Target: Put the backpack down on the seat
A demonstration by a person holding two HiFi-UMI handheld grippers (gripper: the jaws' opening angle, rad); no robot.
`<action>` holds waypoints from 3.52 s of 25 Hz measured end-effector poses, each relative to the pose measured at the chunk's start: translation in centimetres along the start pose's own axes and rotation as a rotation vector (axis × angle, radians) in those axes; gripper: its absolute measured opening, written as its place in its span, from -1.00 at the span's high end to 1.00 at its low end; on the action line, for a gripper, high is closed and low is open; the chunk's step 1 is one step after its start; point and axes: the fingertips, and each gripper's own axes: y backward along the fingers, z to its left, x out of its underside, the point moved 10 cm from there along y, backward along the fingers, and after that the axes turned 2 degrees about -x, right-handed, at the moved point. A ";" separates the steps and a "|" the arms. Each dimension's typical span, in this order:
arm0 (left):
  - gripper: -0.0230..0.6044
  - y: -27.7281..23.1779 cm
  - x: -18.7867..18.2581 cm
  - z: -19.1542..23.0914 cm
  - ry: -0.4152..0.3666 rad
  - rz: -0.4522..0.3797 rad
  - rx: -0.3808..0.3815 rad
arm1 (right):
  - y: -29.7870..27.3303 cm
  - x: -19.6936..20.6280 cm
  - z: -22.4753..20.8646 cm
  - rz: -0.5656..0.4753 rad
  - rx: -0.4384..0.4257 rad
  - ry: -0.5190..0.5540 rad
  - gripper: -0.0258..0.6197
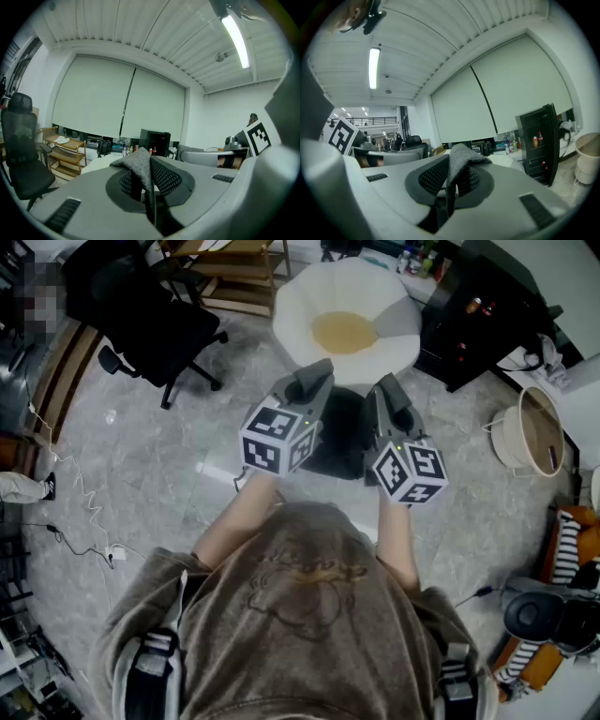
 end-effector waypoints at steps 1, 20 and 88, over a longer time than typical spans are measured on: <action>0.83 -0.1 0.0 -0.2 0.000 0.001 0.000 | 0.1 0.0 -0.2 0.002 0.000 0.002 0.83; 0.82 -3.8 0.1 -2.1 0.016 -0.058 -0.069 | -0.7 -0.9 -5.2 0.031 -0.158 0.034 0.83; 0.82 -40.5 -8.4 19.0 0.030 0.048 0.145 | -34.2 -7.2 -26.7 0.008 -0.039 -0.093 0.83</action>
